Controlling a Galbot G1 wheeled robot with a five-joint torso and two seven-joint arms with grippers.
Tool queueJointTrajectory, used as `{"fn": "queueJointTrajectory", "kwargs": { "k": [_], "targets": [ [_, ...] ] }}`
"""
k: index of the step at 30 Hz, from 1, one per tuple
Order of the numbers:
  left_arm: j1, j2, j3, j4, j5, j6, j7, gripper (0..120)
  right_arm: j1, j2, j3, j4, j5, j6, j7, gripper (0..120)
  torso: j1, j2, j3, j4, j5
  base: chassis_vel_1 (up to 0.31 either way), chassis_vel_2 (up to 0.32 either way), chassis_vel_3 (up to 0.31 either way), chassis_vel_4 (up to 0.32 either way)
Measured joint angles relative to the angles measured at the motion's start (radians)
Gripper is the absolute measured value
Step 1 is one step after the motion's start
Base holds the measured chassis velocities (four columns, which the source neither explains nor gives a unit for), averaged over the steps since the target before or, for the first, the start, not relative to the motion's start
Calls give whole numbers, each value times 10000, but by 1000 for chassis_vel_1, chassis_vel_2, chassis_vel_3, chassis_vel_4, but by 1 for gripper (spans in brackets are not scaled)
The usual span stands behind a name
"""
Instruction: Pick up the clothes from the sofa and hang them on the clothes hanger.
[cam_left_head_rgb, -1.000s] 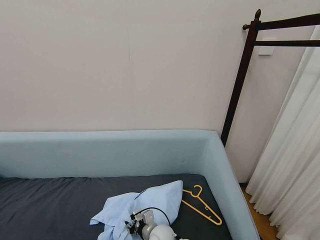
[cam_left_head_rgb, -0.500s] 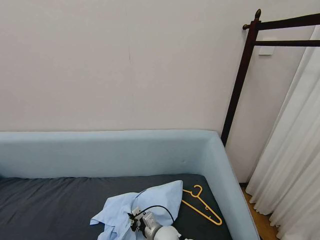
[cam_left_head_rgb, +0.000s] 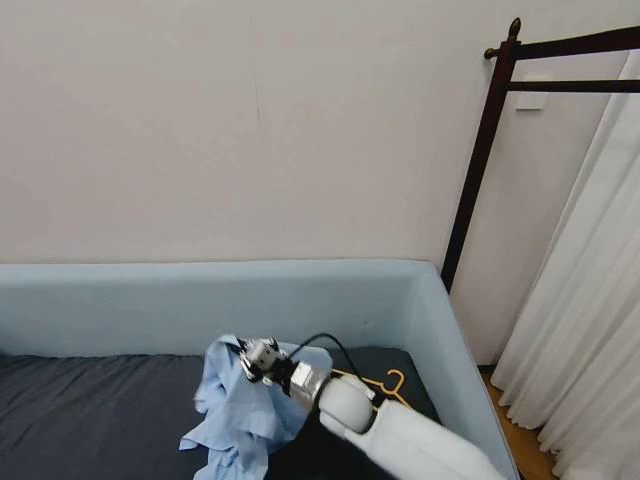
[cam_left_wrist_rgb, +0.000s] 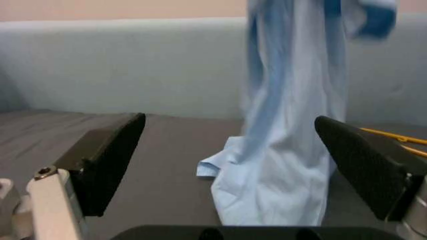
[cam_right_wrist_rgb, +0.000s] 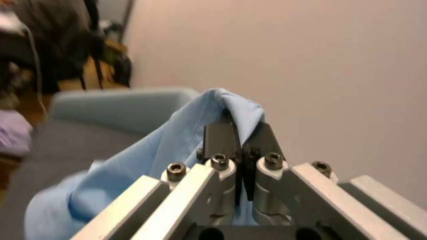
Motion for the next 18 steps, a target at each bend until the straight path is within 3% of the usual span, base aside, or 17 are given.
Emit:
{"fn": "queueJointTrajectory", "kwargs": {
  "k": [5, 7, 9, 11, 12, 14, 18],
  "targets": [
    [-26, -109, -9, 11, -35, 6, -36, 100, -530, -1004, 717, 624, 913, 164, -906, 0, 0, 1, -2, -5, 0, 0, 0, 0, 0],
    [-24, -127, 31, 11, -14, 36, -26, 100, -2078, -1787, 1208, -258, 761, 620, -1540, 0, 0, -1, 0, -15, 6, 0, 0, 0, 0],
    [-22, -128, 50, 22, -2, 53, -22, 100, -2677, -1922, 1510, -959, 411, 923, -1868, 0, 0, -1, 1, -17, 8, 0, 0, 0, 0],
    [-21, -136, 87, 46, 18, 102, -3, 100, -3676, -1837, 2219, -2581, -417, 1490, -2411, 0, -1, -1, 0, -16, 4, 0, 0, 0, 0],
    [-21, -136, 87, 46, 18, 102, -3, 100, -3676, -1837, 2219, -2581, -417, 1490, -2411, 0, -1, -1, 0, -16, 4, 0, 0, 0, 0],
    [-6, -140, 138, 60, 70, 157, 16, 100, -4352, -1420, 2793, -4397, -1232, 2137, -2856, 0, 0, -1, 1, -9, 9, 0, 0, 0, 0],
    [45, -124, 200, 56, 140, 232, 46, 100, -4796, -870, 3575, -6373, -2212, 2594, -2995, 0, 0, -1, 1, -9, 5, 0, 0, 0, 0]
  ]
}}
